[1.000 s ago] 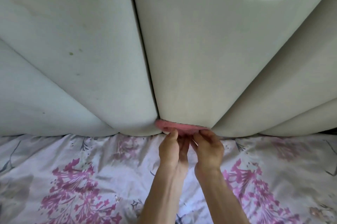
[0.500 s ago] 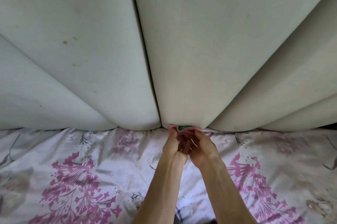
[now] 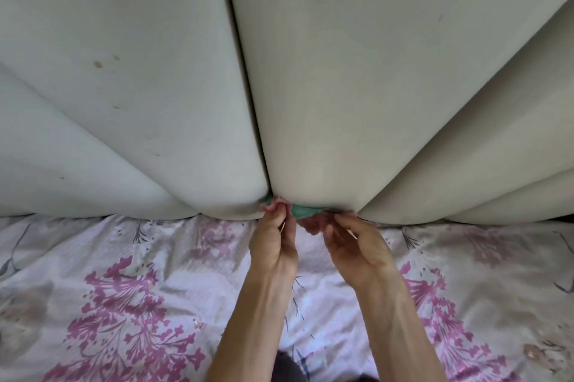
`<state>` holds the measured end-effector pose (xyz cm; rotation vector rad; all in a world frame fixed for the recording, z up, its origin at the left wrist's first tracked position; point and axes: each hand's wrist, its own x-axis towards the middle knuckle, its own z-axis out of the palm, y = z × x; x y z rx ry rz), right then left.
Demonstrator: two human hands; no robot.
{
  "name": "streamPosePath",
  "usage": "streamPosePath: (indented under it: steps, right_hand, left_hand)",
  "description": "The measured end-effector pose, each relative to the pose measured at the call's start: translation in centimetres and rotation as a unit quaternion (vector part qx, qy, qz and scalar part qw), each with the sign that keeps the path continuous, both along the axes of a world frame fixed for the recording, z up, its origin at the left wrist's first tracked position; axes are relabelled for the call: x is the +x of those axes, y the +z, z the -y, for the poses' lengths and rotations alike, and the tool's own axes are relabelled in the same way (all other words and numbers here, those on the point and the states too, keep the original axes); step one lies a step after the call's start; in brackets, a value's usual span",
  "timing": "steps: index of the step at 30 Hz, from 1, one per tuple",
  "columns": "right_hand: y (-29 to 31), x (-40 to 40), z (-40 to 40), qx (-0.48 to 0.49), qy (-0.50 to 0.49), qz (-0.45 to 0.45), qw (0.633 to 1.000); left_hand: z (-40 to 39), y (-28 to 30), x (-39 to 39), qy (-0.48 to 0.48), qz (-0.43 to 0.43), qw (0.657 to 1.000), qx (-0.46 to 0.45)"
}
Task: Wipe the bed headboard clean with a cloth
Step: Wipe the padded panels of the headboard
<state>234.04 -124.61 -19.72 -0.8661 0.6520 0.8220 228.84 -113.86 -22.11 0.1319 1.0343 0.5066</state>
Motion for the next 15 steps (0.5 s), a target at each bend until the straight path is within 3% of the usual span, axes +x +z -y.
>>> streamPosePath:
  steps: [2, 5, 7, 11, 15]
  right_hand:
    - [-0.3, -1.1, -0.7, -0.013, -0.023, 0.039, 0.999]
    - [-1.5, -2.1, -2.1, -0.174, 0.017, 0.087, 0.981]
    - [-2.8, -1.9, -2.5, -0.227, 0.056, 0.066, 0.970]
    - [-4.3, -0.4, -4.0, -0.218, 0.120, 0.002, 0.969]
    - [-3.8, 0.6, -2.7, -0.156, 0.116, -0.030, 0.980]
  left_hand:
    - [0.2, -0.6, 0.0, 0.008, -0.009, 1.000, 0.019]
    - [0.6, -0.7, 0.1, -0.008, -0.025, 0.999, 0.031]
    - [0.3, -0.9, 0.1, -0.040, -0.059, 0.997, 0.042]
    - [-0.3, -0.5, 0.9, -0.115, -0.124, 0.985, 0.032]
    - [-1.3, 1.9, 1.3, -0.124, -0.060, 0.990, -0.019]
